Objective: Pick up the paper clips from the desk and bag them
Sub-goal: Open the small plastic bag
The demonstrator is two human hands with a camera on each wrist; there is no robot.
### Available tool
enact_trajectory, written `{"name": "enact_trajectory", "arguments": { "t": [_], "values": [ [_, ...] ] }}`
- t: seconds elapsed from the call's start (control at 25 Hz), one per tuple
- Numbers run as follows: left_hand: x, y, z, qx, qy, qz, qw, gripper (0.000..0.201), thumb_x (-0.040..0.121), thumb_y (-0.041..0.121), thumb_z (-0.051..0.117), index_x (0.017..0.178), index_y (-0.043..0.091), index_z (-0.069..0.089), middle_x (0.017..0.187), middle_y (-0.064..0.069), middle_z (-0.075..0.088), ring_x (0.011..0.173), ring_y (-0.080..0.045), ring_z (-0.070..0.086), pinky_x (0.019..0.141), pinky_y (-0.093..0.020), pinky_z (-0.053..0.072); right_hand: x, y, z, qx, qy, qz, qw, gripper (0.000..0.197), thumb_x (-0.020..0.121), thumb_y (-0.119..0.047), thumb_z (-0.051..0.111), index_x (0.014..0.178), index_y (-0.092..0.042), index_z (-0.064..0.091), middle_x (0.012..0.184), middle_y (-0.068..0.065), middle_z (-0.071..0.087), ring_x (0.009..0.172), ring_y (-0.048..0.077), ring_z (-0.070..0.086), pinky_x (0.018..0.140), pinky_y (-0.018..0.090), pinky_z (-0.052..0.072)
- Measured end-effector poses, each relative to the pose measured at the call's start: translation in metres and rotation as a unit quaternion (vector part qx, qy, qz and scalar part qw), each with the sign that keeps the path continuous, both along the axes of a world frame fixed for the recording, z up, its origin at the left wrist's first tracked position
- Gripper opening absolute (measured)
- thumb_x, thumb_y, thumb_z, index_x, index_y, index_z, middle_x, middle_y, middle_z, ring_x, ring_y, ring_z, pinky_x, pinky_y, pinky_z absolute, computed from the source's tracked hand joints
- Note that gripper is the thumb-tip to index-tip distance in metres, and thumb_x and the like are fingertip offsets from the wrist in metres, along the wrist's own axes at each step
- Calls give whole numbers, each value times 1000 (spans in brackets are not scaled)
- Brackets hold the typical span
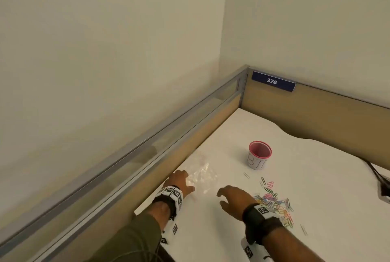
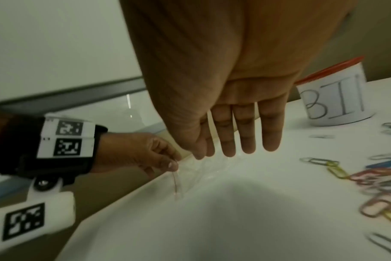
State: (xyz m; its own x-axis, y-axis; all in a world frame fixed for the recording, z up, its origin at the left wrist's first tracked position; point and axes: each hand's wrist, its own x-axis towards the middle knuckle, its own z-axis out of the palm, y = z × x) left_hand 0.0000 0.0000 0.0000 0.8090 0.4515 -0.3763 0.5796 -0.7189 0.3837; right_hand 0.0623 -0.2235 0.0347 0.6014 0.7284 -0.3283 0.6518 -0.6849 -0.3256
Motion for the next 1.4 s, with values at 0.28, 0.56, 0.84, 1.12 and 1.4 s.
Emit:
{"name": "enact_trajectory", "arguments": {
  "t": [0.28,0.56,0.84,1.12,1.4],
  "values": [
    [26,18,-18,48,45,-41,997,63,78,49,73,128,16,53,133,-7,51,125,-26,50,103,-39,46,10,52,-31,-52,37,-26,998,43,91,-29,50,134,-26,47,142,0,46,129,22,45,108,37,40],
    [41,18,-18,-112,-35,11,993,14,87,26,67,85,19,55,93,-3,68,82,-18,64,78,-33,55,15,65,-29,-49,7,-59,997,42,89,-42,55,128,-27,50,134,1,51,120,23,49,100,36,44],
    [49,-7,19,-337,-169,109,920,17,88,17,70,95,6,58,79,-14,75,60,-23,73,51,-27,56,15,69,3,60,-49,-109,991,37,87,-46,61,118,-28,57,119,-4,60,105,18,56,89,30,47],
    [39,-47,42,-461,-232,156,842,36,92,33,67,99,-1,64,89,-18,77,77,-33,76,62,-34,62,25,37,17,138,-73,-163,974,20,98,-28,46,98,-18,63,98,2,65,84,18,59,79,28,52],
    [31,-104,43,-426,-267,168,848,19,93,15,65,96,-3,69,83,-15,77,72,-29,76,63,-32,62,32,-4,29,213,-26,-158,964,17,95,-28,51,86,-18,62,84,-1,59,77,16,56,70,24,47]
  ]
}}
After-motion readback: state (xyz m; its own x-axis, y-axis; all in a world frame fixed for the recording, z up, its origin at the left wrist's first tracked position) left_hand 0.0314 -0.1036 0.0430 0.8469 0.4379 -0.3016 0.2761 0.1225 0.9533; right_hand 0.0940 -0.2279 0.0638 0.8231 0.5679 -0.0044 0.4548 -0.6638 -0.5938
